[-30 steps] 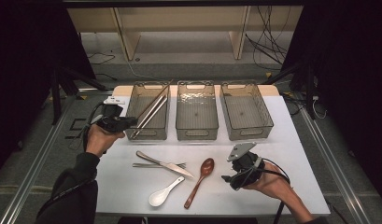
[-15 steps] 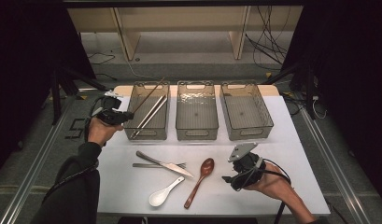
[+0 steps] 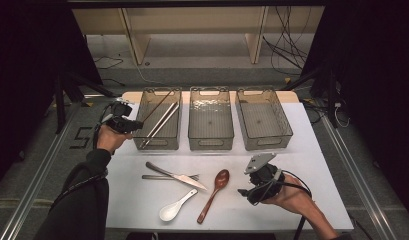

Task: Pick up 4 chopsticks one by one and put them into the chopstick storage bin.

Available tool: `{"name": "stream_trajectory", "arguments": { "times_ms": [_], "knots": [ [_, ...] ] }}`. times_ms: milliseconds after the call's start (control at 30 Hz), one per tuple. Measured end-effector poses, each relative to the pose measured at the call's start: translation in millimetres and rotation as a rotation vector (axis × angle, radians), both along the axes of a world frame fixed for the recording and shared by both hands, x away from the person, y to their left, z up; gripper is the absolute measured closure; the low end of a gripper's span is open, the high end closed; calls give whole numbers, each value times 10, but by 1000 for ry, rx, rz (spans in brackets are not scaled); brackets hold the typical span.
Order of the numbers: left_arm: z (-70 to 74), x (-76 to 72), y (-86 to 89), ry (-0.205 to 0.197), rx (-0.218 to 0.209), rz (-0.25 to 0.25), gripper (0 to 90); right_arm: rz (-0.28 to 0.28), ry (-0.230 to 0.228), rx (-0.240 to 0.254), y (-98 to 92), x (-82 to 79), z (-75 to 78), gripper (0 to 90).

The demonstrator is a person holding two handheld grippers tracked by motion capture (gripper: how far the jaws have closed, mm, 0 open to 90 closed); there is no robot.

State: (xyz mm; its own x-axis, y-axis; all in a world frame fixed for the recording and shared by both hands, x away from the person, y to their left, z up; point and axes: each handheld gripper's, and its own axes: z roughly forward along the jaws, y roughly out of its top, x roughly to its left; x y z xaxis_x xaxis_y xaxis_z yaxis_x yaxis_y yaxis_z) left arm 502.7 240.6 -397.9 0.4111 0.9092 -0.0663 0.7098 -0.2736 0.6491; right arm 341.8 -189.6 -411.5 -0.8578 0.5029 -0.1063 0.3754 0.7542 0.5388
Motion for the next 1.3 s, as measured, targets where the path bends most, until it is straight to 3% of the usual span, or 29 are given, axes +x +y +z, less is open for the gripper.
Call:
{"name": "stream_trajectory", "arguments": {
  "times_ms": [133,233,333,533,867,1100,1300],
  "knots": [
    [-79,29,-38,26,8,21,819,5,-3,-1,-5,4,4,306],
    [-87,38,-71,37,6,30,693,6,-4,1,-5,0,7,306],
    [-17,12,-91,30,-5,24,571,4,-4,7,-7,3,19,306],
    [158,-176,-146,7,-53,-14,429,2,-11,16,-9,-3,34,305],
    [269,-657,-296,2,-111,-136,297,-8,-15,30,-17,-7,38,300],
    [183,-873,-508,39,-77,-230,251,-8,-16,26,-13,-18,36,300],
    [100,-1002,-579,57,-89,-271,225,-13,-16,31,-21,-16,31,299]
  ]
}}
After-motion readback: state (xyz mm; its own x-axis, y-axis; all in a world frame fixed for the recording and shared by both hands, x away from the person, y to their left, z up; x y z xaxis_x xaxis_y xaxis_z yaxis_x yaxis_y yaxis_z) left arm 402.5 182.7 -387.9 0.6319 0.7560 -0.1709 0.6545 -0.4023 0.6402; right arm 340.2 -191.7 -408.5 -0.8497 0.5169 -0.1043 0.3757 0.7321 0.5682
